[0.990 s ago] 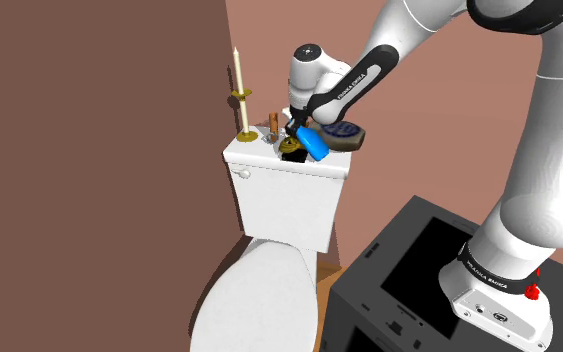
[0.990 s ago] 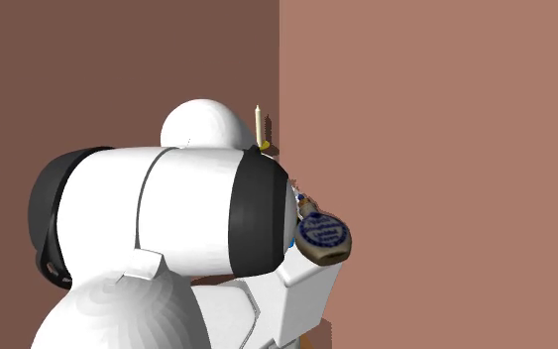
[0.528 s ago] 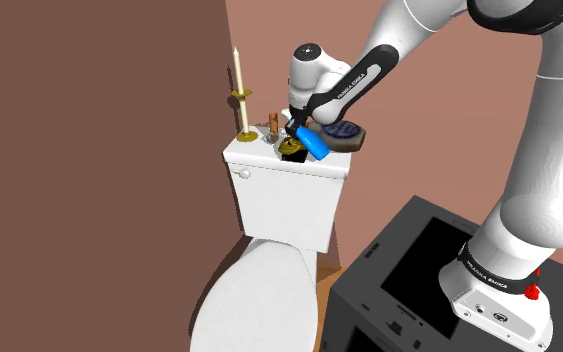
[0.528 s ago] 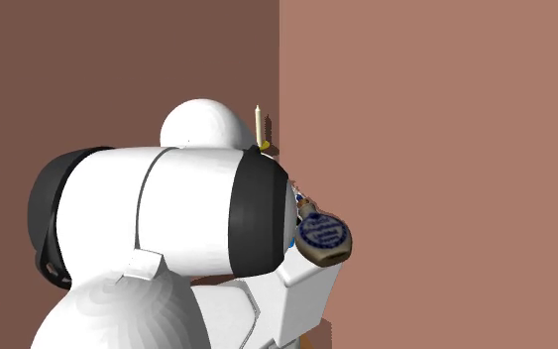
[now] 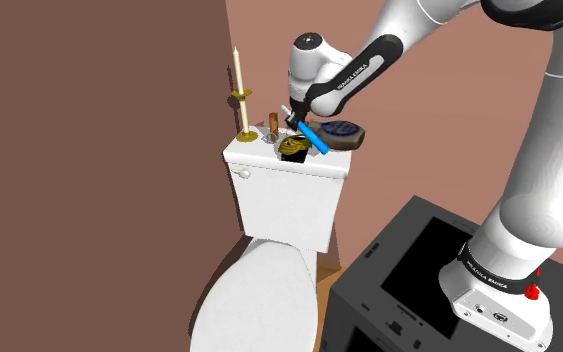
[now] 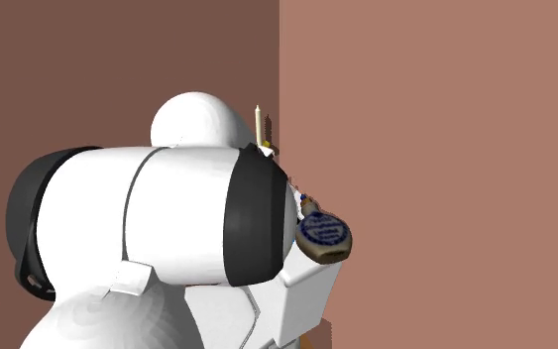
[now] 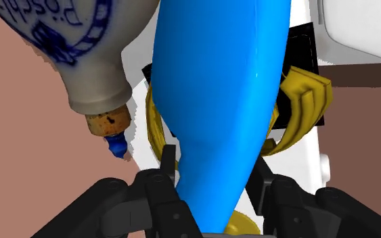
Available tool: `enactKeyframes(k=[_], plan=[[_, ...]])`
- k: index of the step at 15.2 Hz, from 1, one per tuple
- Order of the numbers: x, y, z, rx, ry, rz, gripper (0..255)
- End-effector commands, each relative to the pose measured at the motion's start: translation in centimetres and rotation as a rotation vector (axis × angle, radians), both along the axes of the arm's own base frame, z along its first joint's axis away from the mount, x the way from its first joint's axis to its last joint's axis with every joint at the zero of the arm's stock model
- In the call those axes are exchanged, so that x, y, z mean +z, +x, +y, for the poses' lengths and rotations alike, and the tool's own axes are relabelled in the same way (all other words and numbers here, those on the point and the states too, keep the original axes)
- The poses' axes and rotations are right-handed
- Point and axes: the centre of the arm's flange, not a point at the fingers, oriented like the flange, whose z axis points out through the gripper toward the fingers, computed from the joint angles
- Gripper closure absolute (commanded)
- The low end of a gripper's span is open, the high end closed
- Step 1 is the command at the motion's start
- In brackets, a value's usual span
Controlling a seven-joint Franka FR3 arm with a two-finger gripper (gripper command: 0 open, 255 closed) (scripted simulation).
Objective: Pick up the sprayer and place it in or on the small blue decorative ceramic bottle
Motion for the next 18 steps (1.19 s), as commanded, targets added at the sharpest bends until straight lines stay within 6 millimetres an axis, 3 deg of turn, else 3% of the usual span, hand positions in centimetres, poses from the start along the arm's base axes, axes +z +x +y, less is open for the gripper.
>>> enactKeyframes(k=[1,18], plan=[[1.1,0.1,0.0,-0.001,-0.001,0.000,255],[10.0,0.1,0.0,-0.001,-0.001,0.000,255]])
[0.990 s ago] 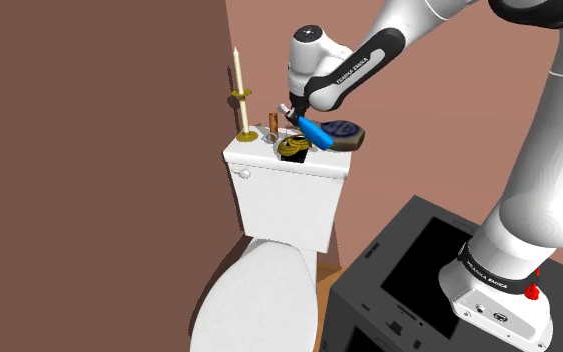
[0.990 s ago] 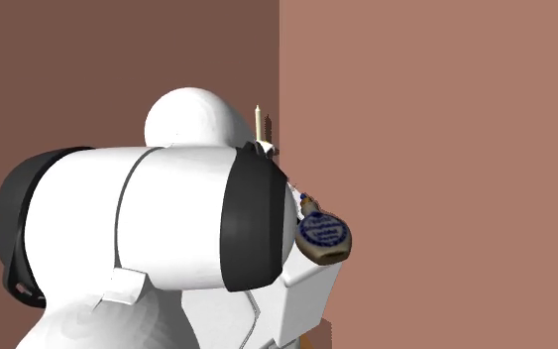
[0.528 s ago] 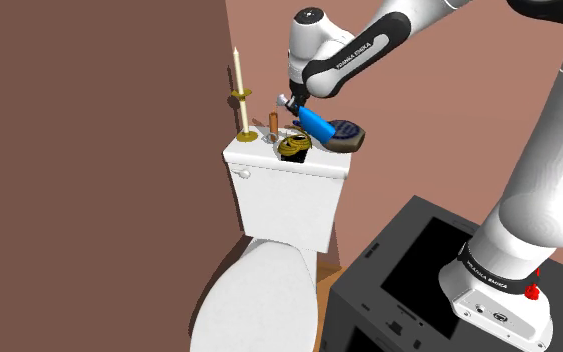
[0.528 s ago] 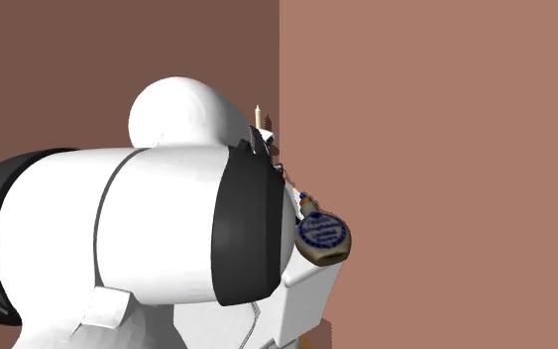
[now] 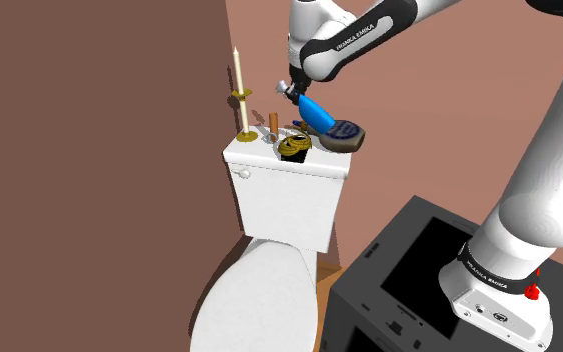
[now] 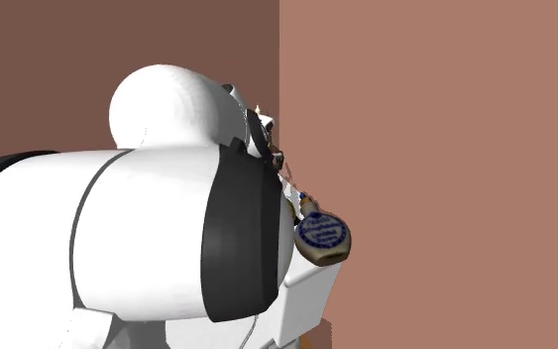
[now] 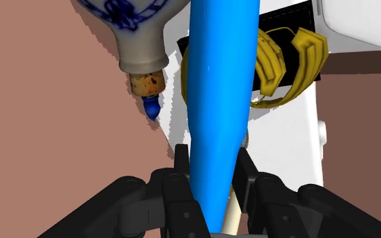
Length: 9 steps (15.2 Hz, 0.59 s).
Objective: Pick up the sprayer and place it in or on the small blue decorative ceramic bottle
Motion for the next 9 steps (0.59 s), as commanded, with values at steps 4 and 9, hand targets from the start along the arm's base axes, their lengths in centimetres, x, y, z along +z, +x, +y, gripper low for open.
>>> enactKeyframes(k=[4,9], plan=[[2.7,0.0,0.1,0.000,0.000,0.000,255],[5.3,0.0,0.1,0.000,0.000,0.000,255]])
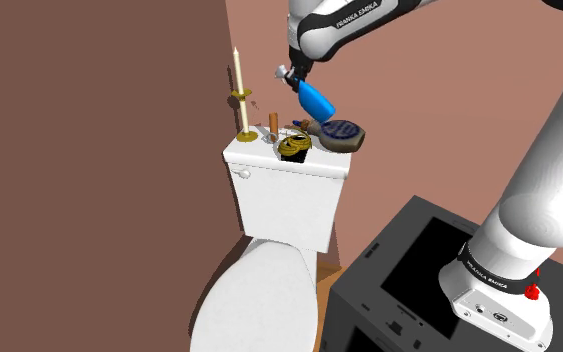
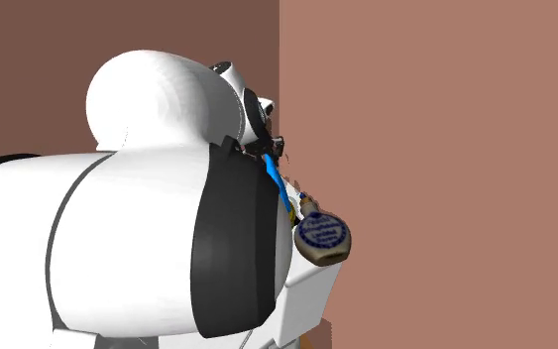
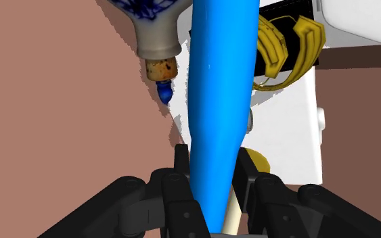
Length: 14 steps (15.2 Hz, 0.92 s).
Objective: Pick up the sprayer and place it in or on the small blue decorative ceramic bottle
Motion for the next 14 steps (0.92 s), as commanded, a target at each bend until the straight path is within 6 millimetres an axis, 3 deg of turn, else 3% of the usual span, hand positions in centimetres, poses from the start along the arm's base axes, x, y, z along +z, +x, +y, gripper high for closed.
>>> enactKeyframes(k=[1,10,14], plan=[[1.1,-0.1,0.1,0.000,0.000,0.000,255],[5.4,-0.1,0.1,0.000,0.000,0.000,255],[6.0,-1.4,-5.0,0.000,0.000,0.000,255]])
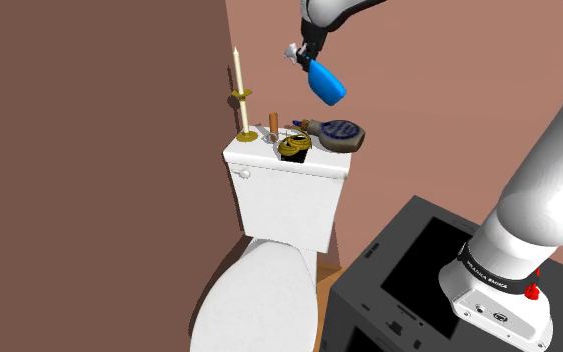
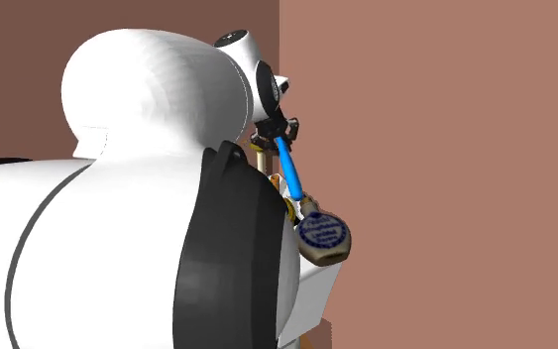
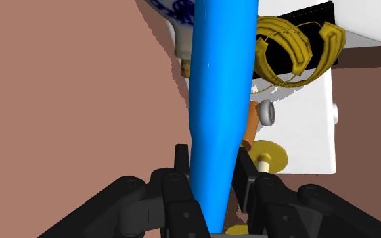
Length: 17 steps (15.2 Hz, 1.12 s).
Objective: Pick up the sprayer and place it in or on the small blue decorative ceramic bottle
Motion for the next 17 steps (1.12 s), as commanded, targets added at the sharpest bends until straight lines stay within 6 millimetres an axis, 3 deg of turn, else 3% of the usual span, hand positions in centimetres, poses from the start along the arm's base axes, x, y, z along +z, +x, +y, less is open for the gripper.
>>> enactKeyframes(k=[1,7,8,17], plan=[[0.3,-0.6,-2.4,0.001,0.000,0.000,255],[1.2,-2.5,-10.1,0.001,0.000,0.000,255],[1.5,-3.0,-12.1,0.001,0.000,0.000,255],[-3.3,-3.0,-12.1,0.001,0.000,0.000,255]])
